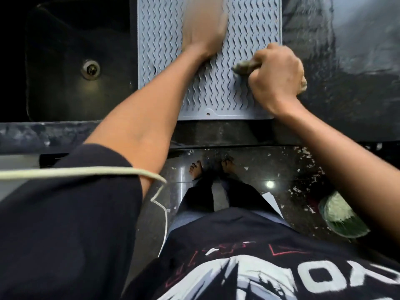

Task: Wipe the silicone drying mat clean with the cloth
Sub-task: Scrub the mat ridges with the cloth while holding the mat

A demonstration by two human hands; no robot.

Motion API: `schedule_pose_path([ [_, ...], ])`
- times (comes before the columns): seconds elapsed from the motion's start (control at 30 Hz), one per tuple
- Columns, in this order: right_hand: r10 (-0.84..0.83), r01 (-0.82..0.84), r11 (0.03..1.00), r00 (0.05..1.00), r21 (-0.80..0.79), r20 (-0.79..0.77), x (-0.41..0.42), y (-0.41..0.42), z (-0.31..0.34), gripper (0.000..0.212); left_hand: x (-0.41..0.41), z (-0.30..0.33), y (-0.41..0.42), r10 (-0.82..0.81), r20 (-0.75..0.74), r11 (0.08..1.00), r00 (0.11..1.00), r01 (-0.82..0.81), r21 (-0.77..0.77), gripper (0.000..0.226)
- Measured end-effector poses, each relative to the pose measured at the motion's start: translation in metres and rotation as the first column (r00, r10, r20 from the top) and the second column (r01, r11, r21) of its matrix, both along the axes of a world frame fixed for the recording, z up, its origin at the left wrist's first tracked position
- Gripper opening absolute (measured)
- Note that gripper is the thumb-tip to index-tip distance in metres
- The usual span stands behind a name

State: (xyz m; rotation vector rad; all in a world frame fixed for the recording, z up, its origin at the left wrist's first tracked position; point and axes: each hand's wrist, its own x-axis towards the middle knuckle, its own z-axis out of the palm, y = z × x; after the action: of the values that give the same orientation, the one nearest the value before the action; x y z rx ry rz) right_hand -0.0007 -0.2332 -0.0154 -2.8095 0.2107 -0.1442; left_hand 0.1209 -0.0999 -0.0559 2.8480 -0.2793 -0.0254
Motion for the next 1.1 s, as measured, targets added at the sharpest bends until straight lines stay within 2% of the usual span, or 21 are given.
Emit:
schedule_pose_path([
  [0.07, -0.133, 0.127, 0.981, 0.991, 0.145, 0.032, 0.026, 0.001, 0.01, 0.035, -0.014, -0.001, 0.003, -0.025, -0.034, 0.999, 0.999, 0.026, 0.035, 0.057],
  [0.1, -0.145, 0.135, 0.978, 0.988, 0.16, 0.05, 0.041, 0.002, 0.011, 0.037, -0.021, -0.003, 0.006, -0.032, -0.044, 0.998, 0.999, 0.034, 0.049, 0.058],
  [0.2, 0.01, -0.01, 0.999, 1.0, 0.035, -0.002, 0.071, 0.007, 0.002, 0.047, -0.037, -0.003, 0.01, -0.063, -0.075, 0.995, 0.995, 0.068, 0.076, 0.058],
  [0.27, 0.091, -0.095, 0.991, 0.995, -0.093, -0.046, 0.071, 0.01, -0.01, 0.043, -0.042, -0.004, 0.01, -0.067, -0.081, 0.994, 0.994, 0.074, 0.083, 0.057],
  [0.33, 0.09, -0.088, 0.983, 0.996, -0.162, 0.005, 0.054, 0.014, -0.019, 0.041, -0.042, -0.004, 0.012, -0.068, -0.094, 0.994, 0.993, 0.076, 0.084, 0.056],
  [0.47, 0.097, -0.072, 0.978, 0.988, -0.197, 0.117, -0.002, 0.017, -0.025, 0.037, -0.042, -0.003, 0.011, -0.06, -0.093, 0.994, 0.994, 0.069, 0.09, 0.055],
  [0.67, 0.165, -0.132, 0.966, 0.977, -0.223, 0.136, -0.082, 0.017, -0.015, 0.018, -0.043, -0.003, 0.011, -0.057, -0.079, 0.993, 0.995, 0.065, 0.101, 0.056],
  [0.73, 0.167, -0.148, 0.97, 0.982, -0.193, 0.086, -0.088, 0.016, -0.01, 0.018, -0.044, -0.003, 0.01, -0.059, -0.084, 0.993, 0.995, 0.067, 0.093, 0.056],
  [0.87, 0.125, -0.126, 0.992, 0.992, 0.012, 0.019, -0.066, 0.005, 0.001, 0.024, -0.045, -0.001, 0.012, -0.058, -0.09, 0.996, 0.994, 0.064, 0.059, 0.056],
  [1.1, 0.024, -0.053, 0.969, 0.992, 0.24, 0.123, -0.004, -0.002, 0.016, 0.032, -0.024, 0.003, 0.02, -0.024, 0.047, 0.999, 0.999, 0.025, -0.026, 0.05],
])
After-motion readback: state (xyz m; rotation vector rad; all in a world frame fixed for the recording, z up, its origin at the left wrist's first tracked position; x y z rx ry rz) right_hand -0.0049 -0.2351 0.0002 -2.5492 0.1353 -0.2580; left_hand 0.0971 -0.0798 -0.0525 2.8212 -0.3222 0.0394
